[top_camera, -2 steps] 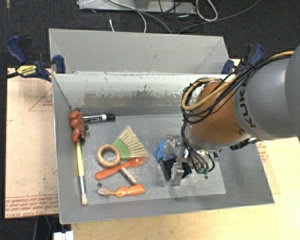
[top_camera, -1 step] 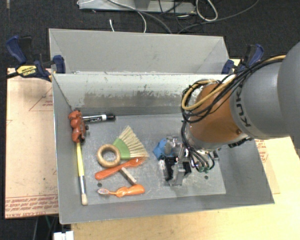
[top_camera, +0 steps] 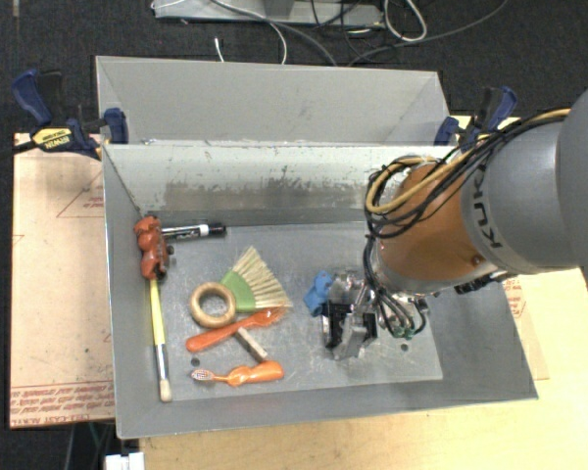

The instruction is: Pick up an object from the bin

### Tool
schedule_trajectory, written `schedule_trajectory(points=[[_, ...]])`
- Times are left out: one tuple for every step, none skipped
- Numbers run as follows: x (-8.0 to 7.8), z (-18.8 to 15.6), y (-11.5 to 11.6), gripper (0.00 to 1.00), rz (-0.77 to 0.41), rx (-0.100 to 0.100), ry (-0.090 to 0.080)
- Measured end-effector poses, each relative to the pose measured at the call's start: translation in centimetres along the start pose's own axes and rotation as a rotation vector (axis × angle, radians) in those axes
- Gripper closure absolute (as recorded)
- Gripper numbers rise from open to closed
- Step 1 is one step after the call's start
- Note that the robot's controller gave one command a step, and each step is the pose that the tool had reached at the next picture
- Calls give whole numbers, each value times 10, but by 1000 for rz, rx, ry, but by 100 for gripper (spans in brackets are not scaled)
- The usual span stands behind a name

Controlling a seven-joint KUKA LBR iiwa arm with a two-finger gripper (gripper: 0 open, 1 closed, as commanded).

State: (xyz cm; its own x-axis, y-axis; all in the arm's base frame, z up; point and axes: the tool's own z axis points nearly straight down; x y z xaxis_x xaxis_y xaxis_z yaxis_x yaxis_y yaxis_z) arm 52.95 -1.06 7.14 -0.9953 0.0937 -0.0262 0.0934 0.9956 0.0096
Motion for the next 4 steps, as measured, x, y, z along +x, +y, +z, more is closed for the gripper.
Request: schedule_trajectory(points=[[0, 0, 0, 100, 0, 0, 0], [0, -6, 0, 100, -2, 0, 0], [1, -29, 0, 100, -2, 0, 5], [0, -61, 1, 100, -3, -1, 4]])
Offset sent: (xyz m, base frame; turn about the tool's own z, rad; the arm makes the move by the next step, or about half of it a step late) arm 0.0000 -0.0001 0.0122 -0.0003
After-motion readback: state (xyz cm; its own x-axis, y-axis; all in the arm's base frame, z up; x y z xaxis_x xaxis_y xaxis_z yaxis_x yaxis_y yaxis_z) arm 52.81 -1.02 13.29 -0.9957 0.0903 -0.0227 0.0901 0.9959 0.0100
